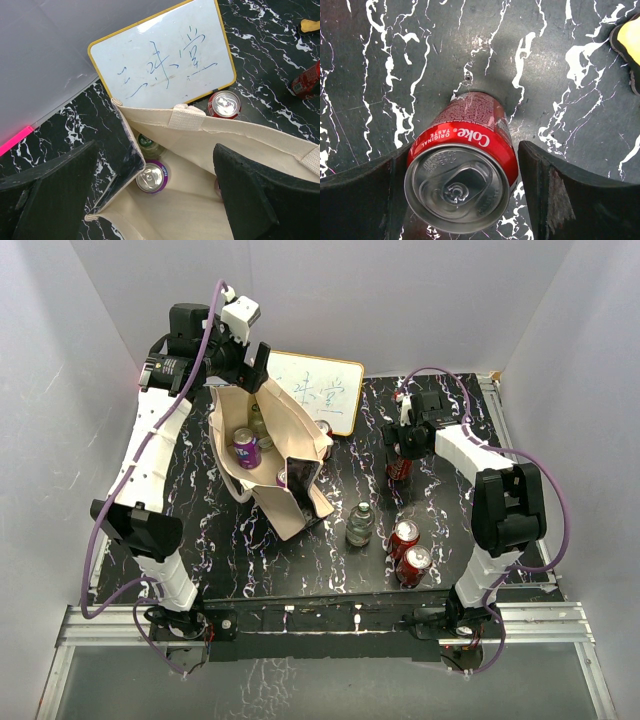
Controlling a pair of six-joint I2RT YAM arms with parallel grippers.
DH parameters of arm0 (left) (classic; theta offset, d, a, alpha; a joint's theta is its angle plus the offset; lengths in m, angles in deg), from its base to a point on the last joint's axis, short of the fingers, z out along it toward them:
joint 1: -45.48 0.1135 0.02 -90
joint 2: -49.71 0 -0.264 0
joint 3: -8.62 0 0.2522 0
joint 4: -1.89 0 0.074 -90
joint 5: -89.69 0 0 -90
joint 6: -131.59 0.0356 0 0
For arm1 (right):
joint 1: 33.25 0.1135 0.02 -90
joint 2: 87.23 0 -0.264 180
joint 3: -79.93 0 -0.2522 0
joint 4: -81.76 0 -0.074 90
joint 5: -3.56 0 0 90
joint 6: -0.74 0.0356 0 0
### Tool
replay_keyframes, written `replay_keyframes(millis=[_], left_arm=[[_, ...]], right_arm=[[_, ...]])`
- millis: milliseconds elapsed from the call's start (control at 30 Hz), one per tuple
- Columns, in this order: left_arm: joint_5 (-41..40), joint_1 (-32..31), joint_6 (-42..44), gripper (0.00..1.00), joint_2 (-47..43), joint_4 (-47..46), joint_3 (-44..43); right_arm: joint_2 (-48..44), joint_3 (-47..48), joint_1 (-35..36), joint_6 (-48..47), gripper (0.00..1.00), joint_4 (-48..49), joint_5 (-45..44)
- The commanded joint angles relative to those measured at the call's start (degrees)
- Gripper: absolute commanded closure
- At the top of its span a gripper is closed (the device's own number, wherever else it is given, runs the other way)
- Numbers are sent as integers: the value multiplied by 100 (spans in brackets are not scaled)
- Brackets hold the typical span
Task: Place the beverage into the canvas bag
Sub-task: Pick up the drink from the center of the board.
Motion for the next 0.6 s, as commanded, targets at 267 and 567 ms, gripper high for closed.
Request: replay_keyframes(millis=[267, 567], left_arm=[[-165, -19, 90, 3, -80, -47, -147], [-459, -14, -6, 3, -49, -87, -76]], right_arm=[[-2, 553, -42, 0, 21, 316, -53], [-167, 1025, -42, -85, 87, 188, 298]])
